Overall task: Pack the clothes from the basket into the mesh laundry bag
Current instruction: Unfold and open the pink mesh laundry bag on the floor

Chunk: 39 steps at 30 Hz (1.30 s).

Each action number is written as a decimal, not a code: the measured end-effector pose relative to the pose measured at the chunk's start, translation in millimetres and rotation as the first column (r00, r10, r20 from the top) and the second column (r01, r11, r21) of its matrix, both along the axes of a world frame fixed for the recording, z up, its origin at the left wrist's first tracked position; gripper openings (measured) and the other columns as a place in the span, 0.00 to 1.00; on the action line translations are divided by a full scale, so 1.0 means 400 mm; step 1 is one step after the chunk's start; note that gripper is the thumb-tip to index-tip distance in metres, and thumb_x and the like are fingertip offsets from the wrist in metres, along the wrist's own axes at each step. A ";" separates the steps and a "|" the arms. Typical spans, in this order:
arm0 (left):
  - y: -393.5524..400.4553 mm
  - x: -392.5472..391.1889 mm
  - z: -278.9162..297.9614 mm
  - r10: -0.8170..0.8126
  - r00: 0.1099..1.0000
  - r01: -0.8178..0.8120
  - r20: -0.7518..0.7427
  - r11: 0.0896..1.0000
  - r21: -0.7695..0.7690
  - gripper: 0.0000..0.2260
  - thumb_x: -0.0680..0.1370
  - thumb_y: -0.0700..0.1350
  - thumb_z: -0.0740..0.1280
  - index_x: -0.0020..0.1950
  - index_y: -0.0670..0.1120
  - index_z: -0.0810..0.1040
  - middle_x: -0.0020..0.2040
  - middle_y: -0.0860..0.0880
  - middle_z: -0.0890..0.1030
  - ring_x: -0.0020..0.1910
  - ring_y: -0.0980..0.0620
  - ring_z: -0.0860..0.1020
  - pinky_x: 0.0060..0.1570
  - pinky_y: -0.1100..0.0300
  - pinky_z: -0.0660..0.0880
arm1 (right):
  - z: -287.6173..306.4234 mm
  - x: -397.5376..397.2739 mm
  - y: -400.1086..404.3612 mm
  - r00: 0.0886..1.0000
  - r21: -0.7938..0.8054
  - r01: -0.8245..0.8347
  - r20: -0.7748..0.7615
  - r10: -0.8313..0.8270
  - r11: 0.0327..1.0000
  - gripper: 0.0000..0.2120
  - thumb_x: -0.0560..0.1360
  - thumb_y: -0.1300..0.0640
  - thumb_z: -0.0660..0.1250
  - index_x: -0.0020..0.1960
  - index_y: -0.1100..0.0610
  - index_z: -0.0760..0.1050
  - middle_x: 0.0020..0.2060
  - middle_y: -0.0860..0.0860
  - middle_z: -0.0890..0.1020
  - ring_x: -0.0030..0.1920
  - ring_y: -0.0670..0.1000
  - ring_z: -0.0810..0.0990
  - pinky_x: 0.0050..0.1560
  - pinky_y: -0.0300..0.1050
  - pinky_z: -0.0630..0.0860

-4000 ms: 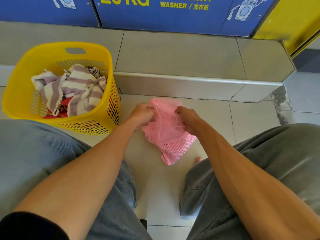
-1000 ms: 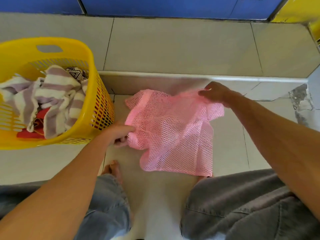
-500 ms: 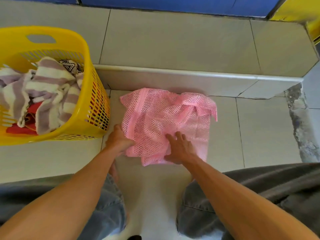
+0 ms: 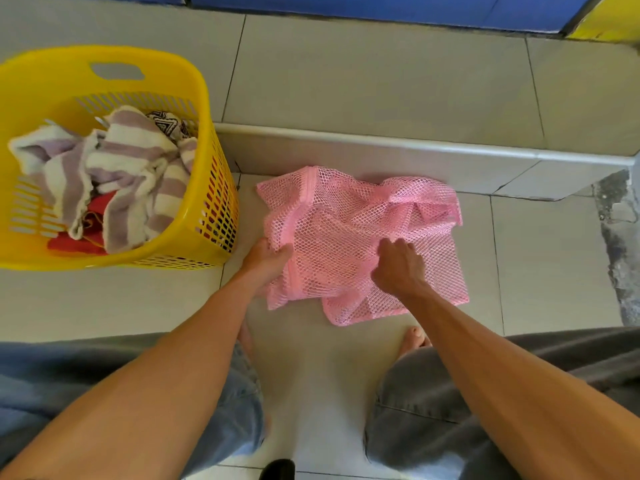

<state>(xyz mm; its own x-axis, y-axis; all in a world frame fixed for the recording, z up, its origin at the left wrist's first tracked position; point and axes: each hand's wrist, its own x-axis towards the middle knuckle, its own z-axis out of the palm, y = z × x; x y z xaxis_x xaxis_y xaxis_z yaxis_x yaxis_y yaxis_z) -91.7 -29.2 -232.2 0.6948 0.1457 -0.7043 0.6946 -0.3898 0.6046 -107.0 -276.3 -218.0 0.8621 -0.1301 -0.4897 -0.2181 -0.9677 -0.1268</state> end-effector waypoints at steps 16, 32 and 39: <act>0.023 -0.045 0.061 -0.314 0.927 0.261 -0.206 0.933 -0.247 0.39 0.62 0.58 0.82 0.69 0.48 0.75 0.64 0.52 0.79 0.62 0.52 0.76 0.66 0.55 0.71 | 0.091 0.043 0.151 0.981 0.648 0.193 -0.108 -0.162 0.737 0.09 0.79 0.60 0.71 0.40 0.54 0.78 0.36 0.47 0.79 0.40 0.51 0.76 0.38 0.42 0.69; 0.044 -0.089 0.152 -0.142 0.962 0.094 -0.235 0.974 -0.204 0.19 0.61 0.52 0.76 0.50 0.49 0.83 0.55 0.46 0.82 0.59 0.43 0.78 0.65 0.39 0.71 | 0.151 -0.042 0.215 1.000 0.503 -0.008 -0.003 0.010 0.864 0.04 0.72 0.64 0.74 0.46 0.61 0.81 0.42 0.54 0.84 0.44 0.53 0.80 0.40 0.42 0.75; 0.056 -0.108 0.165 -0.162 0.962 0.153 -0.217 0.986 -0.060 0.34 0.60 0.35 0.74 0.66 0.38 0.71 0.55 0.39 0.78 0.57 0.37 0.79 0.59 0.43 0.78 | 0.180 -0.082 0.185 0.994 0.464 -0.066 -0.050 0.101 0.884 0.09 0.69 0.64 0.79 0.48 0.61 0.84 0.42 0.50 0.84 0.45 0.52 0.82 0.49 0.47 0.81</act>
<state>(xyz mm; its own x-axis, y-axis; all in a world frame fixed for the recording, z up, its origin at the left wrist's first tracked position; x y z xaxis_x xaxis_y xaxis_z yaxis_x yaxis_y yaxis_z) -134.8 -6.9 -166.1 0.5332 0.0136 -0.8459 0.7444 -0.4826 0.4615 -140.0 -202.4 -146.1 0.8207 0.1959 -0.5366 -0.1640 -0.8190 -0.5499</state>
